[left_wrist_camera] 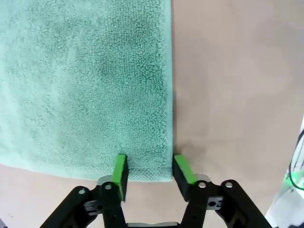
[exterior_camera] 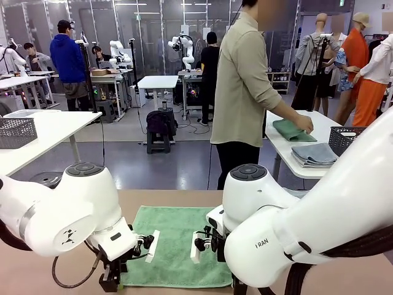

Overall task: Fold the towels and place them in the basket.
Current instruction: When a person lays out a Towel with hook on the table, fold it in half twice.

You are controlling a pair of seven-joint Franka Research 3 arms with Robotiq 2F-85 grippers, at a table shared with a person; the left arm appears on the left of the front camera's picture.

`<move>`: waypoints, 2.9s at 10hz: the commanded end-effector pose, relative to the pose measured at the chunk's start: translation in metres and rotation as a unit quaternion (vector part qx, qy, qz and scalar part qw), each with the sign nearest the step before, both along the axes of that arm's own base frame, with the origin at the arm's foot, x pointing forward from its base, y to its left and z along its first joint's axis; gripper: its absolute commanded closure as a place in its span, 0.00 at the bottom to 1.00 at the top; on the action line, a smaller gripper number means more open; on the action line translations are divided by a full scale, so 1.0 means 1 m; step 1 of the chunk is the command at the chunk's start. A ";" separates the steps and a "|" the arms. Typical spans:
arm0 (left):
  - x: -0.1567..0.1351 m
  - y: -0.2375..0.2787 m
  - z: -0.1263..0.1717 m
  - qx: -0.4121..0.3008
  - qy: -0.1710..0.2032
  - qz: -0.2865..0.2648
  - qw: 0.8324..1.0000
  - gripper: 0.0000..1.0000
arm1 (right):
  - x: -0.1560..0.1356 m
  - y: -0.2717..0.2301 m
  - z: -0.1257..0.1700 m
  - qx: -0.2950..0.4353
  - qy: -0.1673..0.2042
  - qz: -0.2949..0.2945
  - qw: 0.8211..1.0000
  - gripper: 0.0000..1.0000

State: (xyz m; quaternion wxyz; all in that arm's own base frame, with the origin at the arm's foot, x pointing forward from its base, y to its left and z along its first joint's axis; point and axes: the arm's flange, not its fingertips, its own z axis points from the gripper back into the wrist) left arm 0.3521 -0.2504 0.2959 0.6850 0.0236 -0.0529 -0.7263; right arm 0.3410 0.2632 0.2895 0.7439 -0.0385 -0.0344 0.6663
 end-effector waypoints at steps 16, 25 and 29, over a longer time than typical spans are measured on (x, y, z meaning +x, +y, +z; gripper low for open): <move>0.000 -0.003 0.006 -0.003 -0.008 0.008 1.000 0.93 | 0.005 -0.003 0.005 0.008 -0.003 -0.013 1.000 0.92; 0.025 -0.009 0.079 0.016 -0.070 0.062 0.996 0.93 | 0.048 0.002 0.071 0.006 -0.057 -0.014 0.998 0.92; 0.068 -0.024 0.101 0.028 -0.070 0.063 0.995 0.93 | 0.090 0.012 0.082 0.017 -0.061 -0.011 0.998 0.92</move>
